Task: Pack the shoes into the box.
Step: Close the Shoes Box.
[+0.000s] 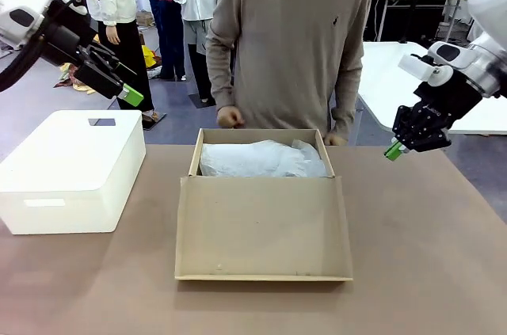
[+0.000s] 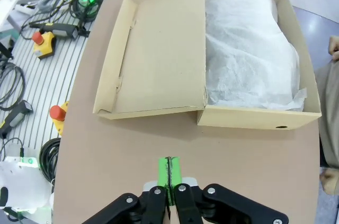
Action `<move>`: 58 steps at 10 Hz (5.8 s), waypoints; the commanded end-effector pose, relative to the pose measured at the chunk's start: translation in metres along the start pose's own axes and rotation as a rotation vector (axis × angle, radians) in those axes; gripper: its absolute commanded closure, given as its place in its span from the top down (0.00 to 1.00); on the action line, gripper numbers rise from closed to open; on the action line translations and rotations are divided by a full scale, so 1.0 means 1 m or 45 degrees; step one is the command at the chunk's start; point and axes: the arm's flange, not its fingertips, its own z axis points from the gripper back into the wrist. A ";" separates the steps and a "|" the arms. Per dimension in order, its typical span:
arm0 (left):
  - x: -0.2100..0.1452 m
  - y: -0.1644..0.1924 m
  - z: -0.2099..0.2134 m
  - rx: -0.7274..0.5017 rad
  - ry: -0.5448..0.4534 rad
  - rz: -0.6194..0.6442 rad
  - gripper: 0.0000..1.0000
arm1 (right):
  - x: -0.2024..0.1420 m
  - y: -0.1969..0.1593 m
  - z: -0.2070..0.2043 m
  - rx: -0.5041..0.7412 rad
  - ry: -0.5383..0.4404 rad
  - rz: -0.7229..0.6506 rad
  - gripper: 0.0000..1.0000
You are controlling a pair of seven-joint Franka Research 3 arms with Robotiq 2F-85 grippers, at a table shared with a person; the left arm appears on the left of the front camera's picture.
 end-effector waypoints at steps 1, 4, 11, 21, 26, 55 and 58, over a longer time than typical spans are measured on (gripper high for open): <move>-0.001 0.001 0.001 -0.012 -0.020 -0.015 1.00 | 0.001 -0.001 0.002 -0.002 0.003 0.005 0.00; -0.001 0.001 0.001 -0.012 -0.020 -0.015 1.00 | 0.000 0.000 0.000 -0.001 0.000 0.000 0.00; -0.001 0.001 0.001 -0.012 -0.020 -0.015 1.00 | -0.048 0.013 -0.061 -0.087 -0.162 0.011 0.00; -0.001 0.001 0.001 -0.012 -0.020 -0.015 1.00 | -0.068 0.013 -0.098 0.025 -0.193 -0.011 0.00; -0.001 0.001 0.001 -0.012 -0.020 -0.015 1.00 | -0.072 0.006 -0.124 -0.014 -0.247 -0.023 0.00; -0.001 0.001 0.001 -0.012 -0.020 -0.015 1.00 | -0.065 0.002 -0.149 -0.085 -1.051 -0.215 0.00; -0.001 0.001 0.001 -0.012 -0.020 -0.015 1.00 | -0.064 -0.005 -0.143 -0.179 -1.091 -0.285 0.00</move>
